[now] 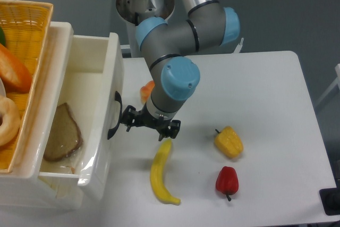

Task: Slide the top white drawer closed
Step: 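Push the white drawer front into the cabinet with the gripper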

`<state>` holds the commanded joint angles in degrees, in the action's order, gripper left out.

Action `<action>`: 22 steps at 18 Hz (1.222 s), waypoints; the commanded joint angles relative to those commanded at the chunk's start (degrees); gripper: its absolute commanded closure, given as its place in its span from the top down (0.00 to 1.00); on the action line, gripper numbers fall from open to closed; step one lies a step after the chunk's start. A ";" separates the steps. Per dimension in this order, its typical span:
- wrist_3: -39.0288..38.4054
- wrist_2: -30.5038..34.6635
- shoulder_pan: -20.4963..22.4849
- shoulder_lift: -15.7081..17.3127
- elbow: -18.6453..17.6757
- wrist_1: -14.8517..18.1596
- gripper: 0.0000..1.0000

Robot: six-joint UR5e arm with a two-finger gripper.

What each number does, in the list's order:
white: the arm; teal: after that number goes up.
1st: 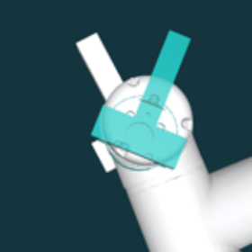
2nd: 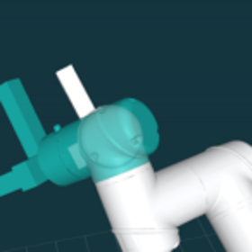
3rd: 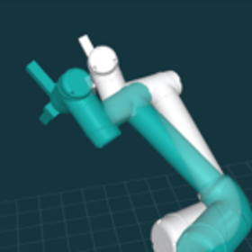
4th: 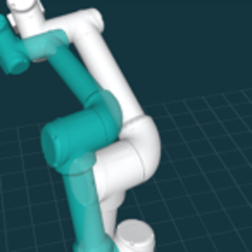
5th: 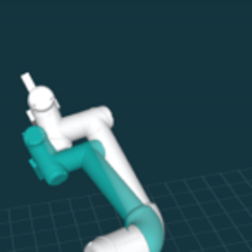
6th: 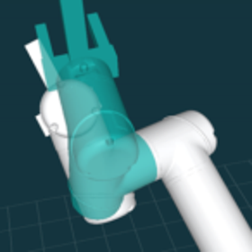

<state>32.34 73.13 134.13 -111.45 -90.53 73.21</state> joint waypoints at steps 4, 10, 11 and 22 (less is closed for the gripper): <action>0.00 0.00 -1.41 0.09 -0.09 0.00 1.00; -0.53 0.00 -3.26 0.09 -0.09 -0.09 1.00; -0.53 0.09 -3.43 0.09 -0.09 -0.09 1.00; -0.62 -0.18 -4.84 0.62 -0.26 -0.17 1.00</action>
<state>31.73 72.95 129.29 -110.83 -90.79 73.04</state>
